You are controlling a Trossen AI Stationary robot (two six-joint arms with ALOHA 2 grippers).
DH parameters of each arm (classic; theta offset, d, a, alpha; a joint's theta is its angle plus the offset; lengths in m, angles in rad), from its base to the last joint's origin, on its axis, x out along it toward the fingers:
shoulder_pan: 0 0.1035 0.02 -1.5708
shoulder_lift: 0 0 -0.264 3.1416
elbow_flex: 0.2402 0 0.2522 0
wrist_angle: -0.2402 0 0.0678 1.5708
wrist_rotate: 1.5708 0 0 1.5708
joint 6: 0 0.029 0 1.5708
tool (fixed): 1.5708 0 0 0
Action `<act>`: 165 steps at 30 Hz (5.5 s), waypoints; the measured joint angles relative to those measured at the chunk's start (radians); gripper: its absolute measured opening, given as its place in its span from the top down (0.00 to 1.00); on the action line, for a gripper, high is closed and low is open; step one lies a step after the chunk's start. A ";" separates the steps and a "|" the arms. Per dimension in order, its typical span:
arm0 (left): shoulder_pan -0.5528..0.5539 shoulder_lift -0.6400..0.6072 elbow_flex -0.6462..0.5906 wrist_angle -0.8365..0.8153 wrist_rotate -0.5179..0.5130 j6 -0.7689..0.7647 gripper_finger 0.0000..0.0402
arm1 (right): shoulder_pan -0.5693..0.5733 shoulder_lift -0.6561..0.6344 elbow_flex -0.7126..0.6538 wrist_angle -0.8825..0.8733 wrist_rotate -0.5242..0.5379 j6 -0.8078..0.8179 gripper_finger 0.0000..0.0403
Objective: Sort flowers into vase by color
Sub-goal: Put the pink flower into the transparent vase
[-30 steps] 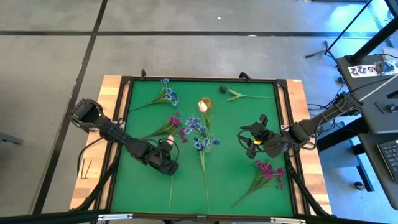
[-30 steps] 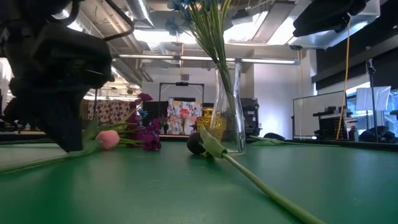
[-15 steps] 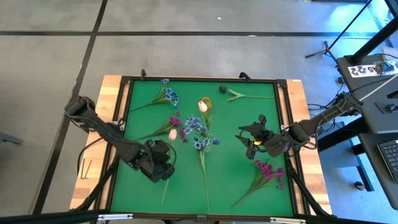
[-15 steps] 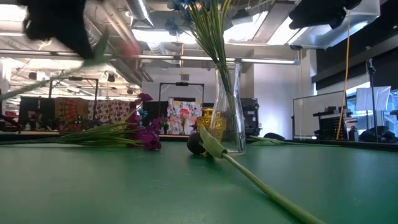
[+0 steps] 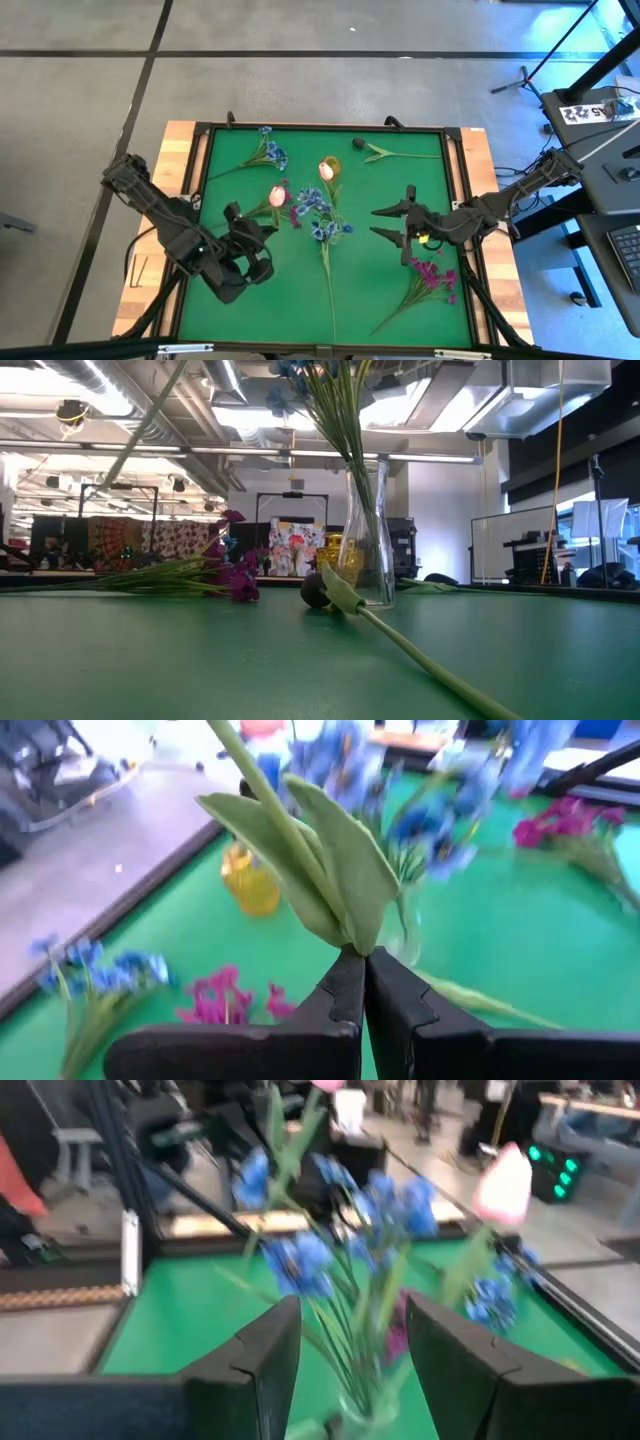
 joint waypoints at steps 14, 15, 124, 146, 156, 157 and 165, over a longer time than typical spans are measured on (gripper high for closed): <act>0.033 -0.002 0.353 0.103 -0.130 0.531 1.00 | -0.029 0.021 0.000 0.378 -0.148 -0.204 0.55; 0.044 -0.002 0.365 0.131 -0.126 0.578 1.00 | -0.044 0.028 0.000 0.398 -0.172 -0.213 0.55; 0.224 -0.543 -0.337 0.799 0.170 1.023 0.72 | -0.354 -0.070 -0.247 0.586 -0.402 -0.114 0.99; 0.307 -0.714 -0.878 1.142 0.226 0.868 0.72 | -0.354 0.270 -0.304 0.942 -0.436 -0.092 0.99; 0.307 -0.713 -0.892 1.143 0.192 0.846 0.72 | -0.354 0.315 -0.304 0.868 -0.451 -0.008 0.98; 0.307 -0.713 -0.892 1.143 0.189 0.846 0.72 | -0.354 0.315 -0.304 0.848 -0.451 0.002 0.96; 0.307 -0.713 -0.892 1.127 0.170 0.847 0.72 | -0.354 0.305 -0.304 0.800 -0.467 -0.001 0.78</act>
